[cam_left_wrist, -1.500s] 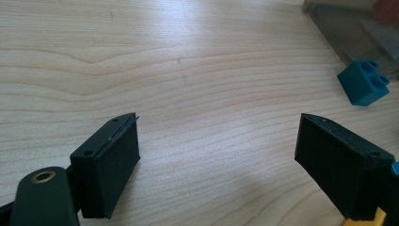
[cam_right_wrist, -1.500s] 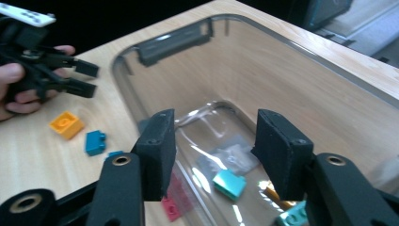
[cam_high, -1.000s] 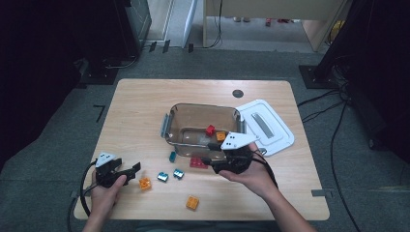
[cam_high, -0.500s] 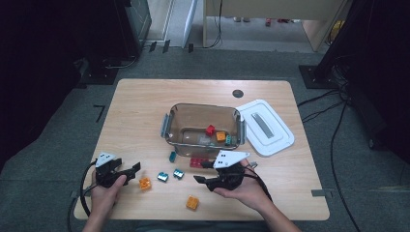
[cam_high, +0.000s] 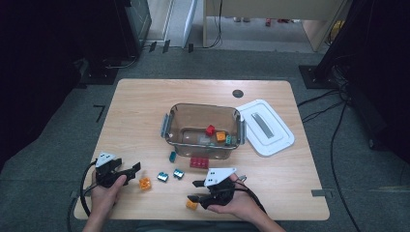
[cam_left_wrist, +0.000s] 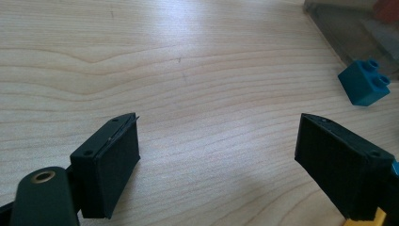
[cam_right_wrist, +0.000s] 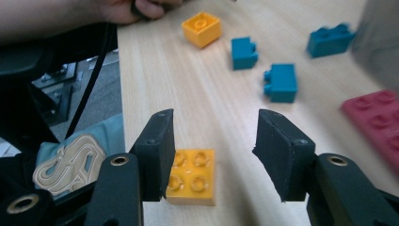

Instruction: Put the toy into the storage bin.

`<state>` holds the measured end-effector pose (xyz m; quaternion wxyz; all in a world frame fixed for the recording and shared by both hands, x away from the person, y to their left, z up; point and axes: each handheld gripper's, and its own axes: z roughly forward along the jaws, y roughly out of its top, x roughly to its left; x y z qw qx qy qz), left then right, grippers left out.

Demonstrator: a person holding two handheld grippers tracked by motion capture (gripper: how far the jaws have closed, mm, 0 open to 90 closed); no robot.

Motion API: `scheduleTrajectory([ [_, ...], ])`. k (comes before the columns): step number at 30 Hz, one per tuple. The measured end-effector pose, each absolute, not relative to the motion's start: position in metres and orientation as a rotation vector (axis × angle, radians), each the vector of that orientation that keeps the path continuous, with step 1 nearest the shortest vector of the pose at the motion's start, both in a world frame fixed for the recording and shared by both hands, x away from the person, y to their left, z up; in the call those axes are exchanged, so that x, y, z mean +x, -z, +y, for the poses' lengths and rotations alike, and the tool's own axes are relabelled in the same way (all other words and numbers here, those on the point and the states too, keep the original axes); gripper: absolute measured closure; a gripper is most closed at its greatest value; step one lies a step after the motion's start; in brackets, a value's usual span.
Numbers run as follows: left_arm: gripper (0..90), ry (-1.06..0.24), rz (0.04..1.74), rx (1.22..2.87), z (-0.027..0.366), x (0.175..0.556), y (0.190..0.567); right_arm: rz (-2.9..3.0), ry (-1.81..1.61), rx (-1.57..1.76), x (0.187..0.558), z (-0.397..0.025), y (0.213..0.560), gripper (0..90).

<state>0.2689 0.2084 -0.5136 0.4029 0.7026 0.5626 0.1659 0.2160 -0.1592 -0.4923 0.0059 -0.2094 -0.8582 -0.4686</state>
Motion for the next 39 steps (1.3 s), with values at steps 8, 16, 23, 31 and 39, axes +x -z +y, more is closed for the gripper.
scheduleTrajectory([
  [8,14.2,-0.418,1.42,1.775,0.209,0.269,0.514,-2.689,1.412,-0.625,0.208,-0.15,0.504,47.1],
  [16,14.2,-0.419,1.42,1.775,0.209,0.269,0.514,-2.748,1.36,-0.584,0.202,-0.15,0.512,46.1],
  [23,14.2,-0.418,1.42,1.776,0.209,0.269,0.514,-2.809,1.336,-0.558,0.2,-0.152,0.516,52.1],
  [31,14.2,-0.418,1.419,1.776,0.209,0.269,0.514,-2.835,1.328,-0.542,0.201,-0.153,0.519,59.1],
  [39,14.2,-0.419,1.42,1.777,0.208,0.269,0.514,-2.803,1.372,-0.565,0.205,-0.157,0.511,59.5],
])
